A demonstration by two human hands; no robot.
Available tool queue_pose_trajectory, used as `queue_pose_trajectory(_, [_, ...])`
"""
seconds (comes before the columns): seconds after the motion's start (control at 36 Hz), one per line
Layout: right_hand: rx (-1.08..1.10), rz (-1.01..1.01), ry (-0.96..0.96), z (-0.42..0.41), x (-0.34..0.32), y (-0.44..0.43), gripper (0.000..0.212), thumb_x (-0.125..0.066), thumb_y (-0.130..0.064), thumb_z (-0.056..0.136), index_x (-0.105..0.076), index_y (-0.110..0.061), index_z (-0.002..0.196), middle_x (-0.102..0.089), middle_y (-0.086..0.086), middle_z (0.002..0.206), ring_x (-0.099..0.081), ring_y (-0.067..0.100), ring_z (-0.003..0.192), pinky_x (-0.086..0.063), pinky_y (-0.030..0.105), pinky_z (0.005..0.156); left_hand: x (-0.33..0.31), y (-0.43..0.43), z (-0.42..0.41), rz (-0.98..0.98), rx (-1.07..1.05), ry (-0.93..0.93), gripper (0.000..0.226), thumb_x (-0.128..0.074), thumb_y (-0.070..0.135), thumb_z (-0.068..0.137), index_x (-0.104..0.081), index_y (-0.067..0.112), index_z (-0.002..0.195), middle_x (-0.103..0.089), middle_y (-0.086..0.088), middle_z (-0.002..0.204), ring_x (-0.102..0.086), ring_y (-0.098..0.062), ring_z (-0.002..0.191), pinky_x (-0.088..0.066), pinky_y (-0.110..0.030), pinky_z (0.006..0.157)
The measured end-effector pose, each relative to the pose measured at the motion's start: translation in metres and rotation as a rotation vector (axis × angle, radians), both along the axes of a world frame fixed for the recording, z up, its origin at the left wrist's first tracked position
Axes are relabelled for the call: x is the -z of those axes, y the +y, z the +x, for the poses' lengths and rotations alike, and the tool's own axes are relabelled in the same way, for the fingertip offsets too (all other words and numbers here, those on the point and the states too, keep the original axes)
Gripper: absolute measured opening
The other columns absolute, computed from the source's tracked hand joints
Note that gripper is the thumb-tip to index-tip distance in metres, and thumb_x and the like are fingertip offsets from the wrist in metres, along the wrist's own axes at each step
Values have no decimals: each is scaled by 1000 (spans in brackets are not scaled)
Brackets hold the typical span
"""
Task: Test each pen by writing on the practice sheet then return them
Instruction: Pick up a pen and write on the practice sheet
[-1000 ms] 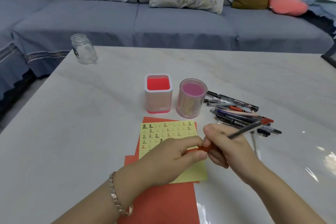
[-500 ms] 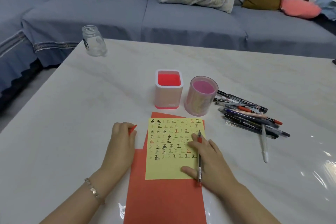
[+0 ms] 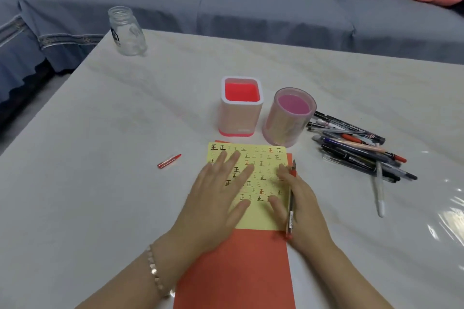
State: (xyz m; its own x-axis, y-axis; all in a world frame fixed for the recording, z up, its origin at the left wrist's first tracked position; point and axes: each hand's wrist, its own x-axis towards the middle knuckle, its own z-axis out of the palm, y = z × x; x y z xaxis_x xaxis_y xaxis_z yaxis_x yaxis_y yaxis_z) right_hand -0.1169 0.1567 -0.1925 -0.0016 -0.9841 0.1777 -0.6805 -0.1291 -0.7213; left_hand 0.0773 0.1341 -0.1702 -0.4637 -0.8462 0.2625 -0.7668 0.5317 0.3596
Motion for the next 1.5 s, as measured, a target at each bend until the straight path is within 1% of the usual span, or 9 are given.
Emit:
queue_pose_trajectory(0.08, [118, -1, -179, -1, -5, 2, 30, -38, -52, 83, -45, -47, 111, -56, -5, 125, -50, 4, 115, -33, 6, 94, 8, 0, -20, 7, 112, -85, 53, -38, 45, 87, -34, 28, 138, -37, -8, 147, -24, -23, 136, -17, -42, 108])
queue_pose_trajectory(0.25, [373, -45, -378, -7, -10, 2, 41, -20, -58, 85, -52, -44, 107, -66, -9, 99, -58, -2, 99, -35, 0, 83, 19, -9, -38, 212, 94, -210, 64, -26, 60, 82, -36, 36, 140, -25, -1, 153, -17, -23, 142, -4, -42, 111])
queue_pose_trajectory(0.56, [452, -47, -743, -14, -23, -15, 74, -32, -85, 68, -64, -25, 97, -70, 5, 84, -68, 27, 74, -55, 31, 76, 32, -12, -46, 156, 4, -158, 65, -36, 71, 74, -53, 37, 127, -47, 1, 140, -37, -24, 134, -19, -45, 105])
queue_pose_trajectory(0.72, [494, 32, -810, -24, -32, -24, 62, -15, -52, 92, -67, -18, 90, -73, 2, 78, -70, 18, 79, -50, 39, 91, 36, -13, -51, 154, -48, -111, 68, -37, 72, 73, -51, 37, 129, -45, 0, 142, -31, -27, 137, -16, -49, 106])
queue_pose_trajectory(0.89, [434, 104, -886, -12, -44, -24, 34, -45, -30, 91, -60, -3, 76, -67, 4, 57, -64, 15, 55, -56, 25, 59, 33, -13, -54, 140, -68, -112, 68, -37, 70, 73, -53, 35, 129, -41, -3, 145, -30, -29, 137, -15, -50, 106])
queue_pose_trajectory(0.97, [473, 97, -818, -9, -44, -24, 23, -64, -5, 82, -51, -3, 63, -55, 0, 43, -51, 8, 39, -43, 14, 44, 31, -12, -58, 150, -81, -112, 69, -39, 69, 70, -54, 34, 128, -40, -2, 145, -29, -31, 137, -13, -50, 107])
queue_pose_trajectory(1.08, [553, 57, -678, -9, -35, -22, 41, -71, -4, 78, -39, -8, 51, -43, 4, 38, -40, 14, 37, -34, 13, 41, 31, -13, -60, 160, -66, -102, 73, -38, 72, 71, -54, 31, 129, -39, 0, 146, -25, -30, 139, -13, -51, 108])
queue_pose_trajectory(1.25, [624, 29, -550, 0, -21, -20, 42, -57, -4, 72, -30, -20, 43, -27, -7, 40, -29, 15, 46, -26, 20, 44, 31, -14, -60, 150, -37, -133, 71, -36, 77, 69, -49, 43, 130, -36, -4, 148, -21, -35, 140, -12, -55, 109])
queue_pose_trajectory(1.5, [636, 4, -540, 8, -23, -19, 35, -53, 11, 75, -32, -3, 50, -24, 5, 47, -24, 11, 47, -22, 12, 42, 29, -15, -60, 143, -36, -135, 74, -35, 81, 64, -50, 45, 128, -39, -8, 146, -22, -40, 138, -14, -57, 107])
